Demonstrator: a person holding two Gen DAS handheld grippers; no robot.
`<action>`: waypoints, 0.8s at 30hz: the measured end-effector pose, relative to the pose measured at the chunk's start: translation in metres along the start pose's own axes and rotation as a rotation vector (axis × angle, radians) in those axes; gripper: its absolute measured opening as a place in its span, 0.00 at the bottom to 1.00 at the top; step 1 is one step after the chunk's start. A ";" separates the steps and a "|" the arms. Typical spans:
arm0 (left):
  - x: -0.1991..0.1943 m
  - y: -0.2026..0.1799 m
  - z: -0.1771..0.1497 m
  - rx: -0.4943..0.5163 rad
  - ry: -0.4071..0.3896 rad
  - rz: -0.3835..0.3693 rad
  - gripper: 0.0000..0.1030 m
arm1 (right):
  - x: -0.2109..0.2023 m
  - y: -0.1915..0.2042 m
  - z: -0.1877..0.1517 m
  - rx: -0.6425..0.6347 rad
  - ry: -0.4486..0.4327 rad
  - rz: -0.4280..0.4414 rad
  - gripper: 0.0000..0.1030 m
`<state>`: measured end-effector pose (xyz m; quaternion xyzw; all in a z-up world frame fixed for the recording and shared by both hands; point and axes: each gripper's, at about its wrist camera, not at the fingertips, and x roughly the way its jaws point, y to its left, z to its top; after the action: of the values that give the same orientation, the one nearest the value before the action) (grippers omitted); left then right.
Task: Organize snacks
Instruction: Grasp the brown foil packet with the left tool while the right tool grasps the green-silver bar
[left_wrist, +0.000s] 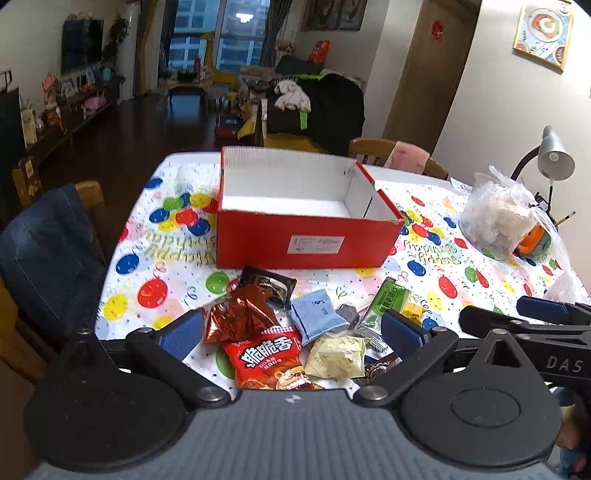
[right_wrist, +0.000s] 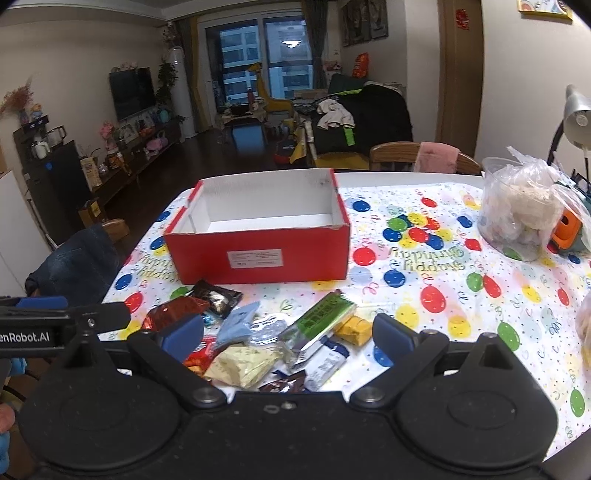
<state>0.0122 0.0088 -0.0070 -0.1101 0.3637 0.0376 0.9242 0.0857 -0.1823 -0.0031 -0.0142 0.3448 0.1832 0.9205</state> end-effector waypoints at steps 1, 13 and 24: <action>0.004 0.003 0.001 -0.005 0.009 -0.002 1.00 | 0.002 -0.003 0.000 0.008 0.000 -0.006 0.95; 0.061 -0.012 0.018 0.047 0.082 0.047 1.00 | 0.023 -0.052 -0.012 0.071 0.042 -0.078 0.95; 0.095 0.009 0.023 0.006 0.119 0.120 0.99 | 0.078 -0.071 -0.010 0.074 0.145 -0.069 0.87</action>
<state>0.0956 0.0218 -0.0568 -0.0874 0.4242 0.0852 0.8973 0.1582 -0.2249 -0.0680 -0.0053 0.4162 0.1372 0.8988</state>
